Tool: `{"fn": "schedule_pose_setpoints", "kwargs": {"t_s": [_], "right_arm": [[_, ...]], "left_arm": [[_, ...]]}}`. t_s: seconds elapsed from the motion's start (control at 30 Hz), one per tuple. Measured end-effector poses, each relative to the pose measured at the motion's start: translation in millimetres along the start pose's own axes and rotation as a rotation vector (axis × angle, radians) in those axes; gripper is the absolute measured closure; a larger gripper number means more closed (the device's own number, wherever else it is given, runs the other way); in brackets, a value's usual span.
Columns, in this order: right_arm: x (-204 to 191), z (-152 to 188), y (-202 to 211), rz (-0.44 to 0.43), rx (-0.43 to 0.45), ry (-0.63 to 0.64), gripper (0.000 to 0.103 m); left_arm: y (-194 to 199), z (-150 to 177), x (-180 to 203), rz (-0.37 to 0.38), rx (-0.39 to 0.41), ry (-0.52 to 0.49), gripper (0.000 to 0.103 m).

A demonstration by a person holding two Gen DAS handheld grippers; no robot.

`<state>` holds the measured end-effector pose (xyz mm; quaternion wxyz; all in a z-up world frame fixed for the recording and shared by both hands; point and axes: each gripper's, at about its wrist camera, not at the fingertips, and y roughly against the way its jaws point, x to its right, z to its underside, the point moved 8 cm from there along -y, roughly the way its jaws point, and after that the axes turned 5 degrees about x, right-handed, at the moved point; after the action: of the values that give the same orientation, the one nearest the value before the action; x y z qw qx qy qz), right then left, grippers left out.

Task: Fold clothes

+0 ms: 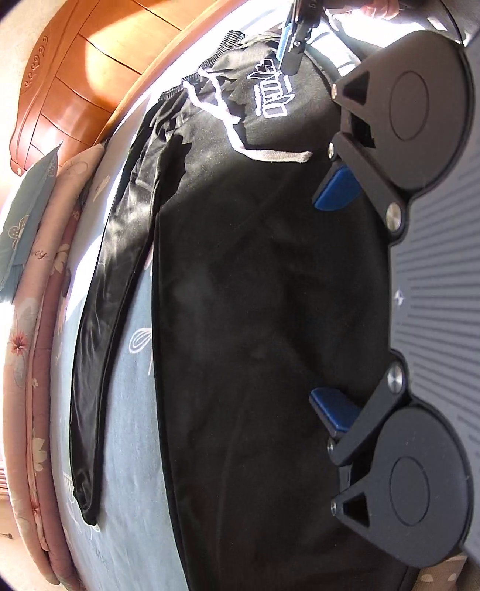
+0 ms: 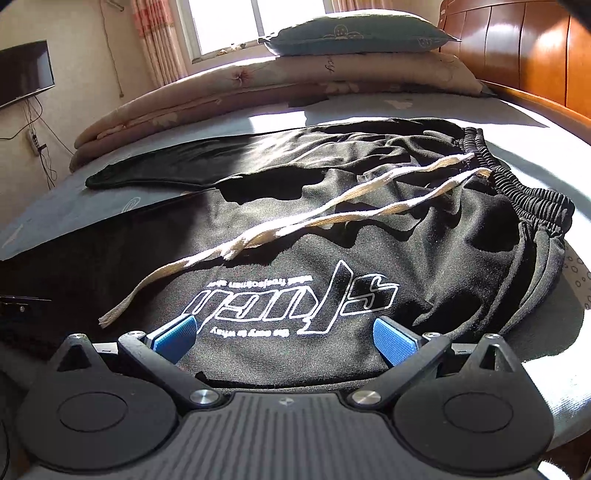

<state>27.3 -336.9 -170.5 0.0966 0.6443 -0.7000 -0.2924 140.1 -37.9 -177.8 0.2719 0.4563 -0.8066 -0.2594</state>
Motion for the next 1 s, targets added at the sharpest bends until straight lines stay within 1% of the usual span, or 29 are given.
{"fn": "schedule_pose_setpoints", "kwargs": {"t_s": [0.07,0.13,0.23,0.3,0.33,0.4,0.53,0.57,0.6,0.67,0.73,0.8,0.83,0.87,0.9,0.97,1.0], "right_arm": [[2.8,-0.7,1.3,-0.017,0.011,-0.032,0.000],[5.3,-1.5,2.3,-0.029,0.022,-0.065,0.000],[8.1,-2.1,3.7,-0.040,0.036,-0.100,0.000],[8.3,-1.8,4.0,-0.042,0.041,-0.108,0.000],[8.2,-1.6,4.2,-0.041,0.042,-0.109,0.000],[8.1,-1.1,4.7,-0.039,0.045,-0.110,0.000],[6.0,-0.3,3.6,-0.024,0.046,-0.099,0.000],[5.5,-0.3,3.0,-0.020,0.045,-0.095,0.000],[5.1,-0.3,2.6,-0.017,0.044,-0.092,0.000],[4.4,-0.1,2.1,-0.011,0.044,-0.087,0.000],[4.5,0.3,2.2,-0.010,0.045,-0.085,0.000],[5.0,0.3,2.1,-0.011,0.045,-0.085,0.000],[5.1,0.3,2.2,-0.012,0.046,-0.087,0.000],[5.2,0.2,2.2,-0.012,0.046,-0.088,0.000],[5.2,0.2,2.2,-0.011,0.047,-0.089,0.000],[4.8,0.0,1.8,-0.009,0.049,-0.089,0.000],[4.4,-0.1,1.7,-0.007,0.049,-0.088,0.000]], "left_arm": [[7.6,-1.2,-4.5,0.011,-0.018,-0.002,0.001],[15.7,-13.9,-23.8,-0.011,-0.007,0.032,0.001],[28.3,-43.7,-81.0,-0.096,0.010,0.149,0.001],[34.1,-56.8,-129.8,-0.162,-0.017,0.267,0.001],[35.7,-59.4,-151.4,-0.183,-0.036,0.317,0.001],[39.3,-62.4,-190.9,-0.221,-0.070,0.410,0.001],[39.5,-50.7,-232.4,-0.236,-0.083,0.500,0.001],[38.5,-43.5,-240.9,-0.253,-0.095,0.522,0.001],[38.4,-37.4,-247.6,-0.272,-0.103,0.532,0.001],[43.1,-33.2,-254.4,-0.273,-0.075,0.526,0.001],[51.1,-30.6,-263.7,-0.332,-0.067,0.527,0.001],[57.7,-28.5,-274.9,-0.409,-0.079,0.527,0.001],[60.4,-28.6,-276.5,-0.421,-0.083,0.538,0.001],[62.6,-30.6,-273.6,-0.411,-0.081,0.546,0.001],[64.2,-35.3,-266.7,-0.393,-0.069,0.531,0.001],[65.9,-46.0,-248.2,-0.348,-0.044,0.479,0.001],[63.5,-49.3,-237.6,-0.319,-0.047,0.459,0.001]]}}
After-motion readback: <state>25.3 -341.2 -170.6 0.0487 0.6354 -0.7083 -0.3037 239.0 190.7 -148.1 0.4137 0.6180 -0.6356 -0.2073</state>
